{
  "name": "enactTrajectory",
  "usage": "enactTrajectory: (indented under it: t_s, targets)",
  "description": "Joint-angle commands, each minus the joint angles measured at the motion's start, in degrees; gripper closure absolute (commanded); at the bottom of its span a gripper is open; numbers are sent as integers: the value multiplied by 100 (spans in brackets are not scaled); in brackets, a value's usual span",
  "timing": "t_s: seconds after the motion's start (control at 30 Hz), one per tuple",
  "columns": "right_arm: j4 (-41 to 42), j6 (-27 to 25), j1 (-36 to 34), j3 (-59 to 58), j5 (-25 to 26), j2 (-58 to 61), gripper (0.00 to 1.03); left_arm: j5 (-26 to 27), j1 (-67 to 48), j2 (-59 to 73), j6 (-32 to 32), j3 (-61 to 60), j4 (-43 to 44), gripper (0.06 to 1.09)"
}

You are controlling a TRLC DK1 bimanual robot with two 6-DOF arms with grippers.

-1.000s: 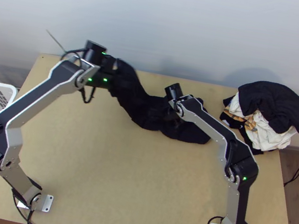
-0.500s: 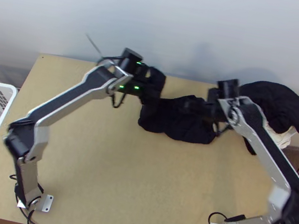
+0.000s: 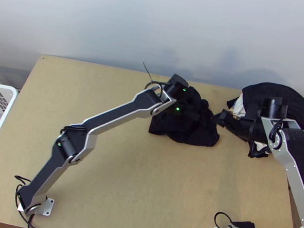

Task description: Fold the t-shirt

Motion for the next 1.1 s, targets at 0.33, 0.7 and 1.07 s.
enactTrajectory:
  t_s: [0.33,0.7,1.07]
  targets:
    - [-113,64,-79,-542,-99,-445,4,-1088,-662,952,-631,160,1258,10]
    - [458,169,430,-331,305,-119,4,-1053,50,-1333,-1079,-183,-157,10]
    - [1487,-446,1863,118,1456,1498,4,-1053,1096,-3381,-578,-2205,-1044,10]
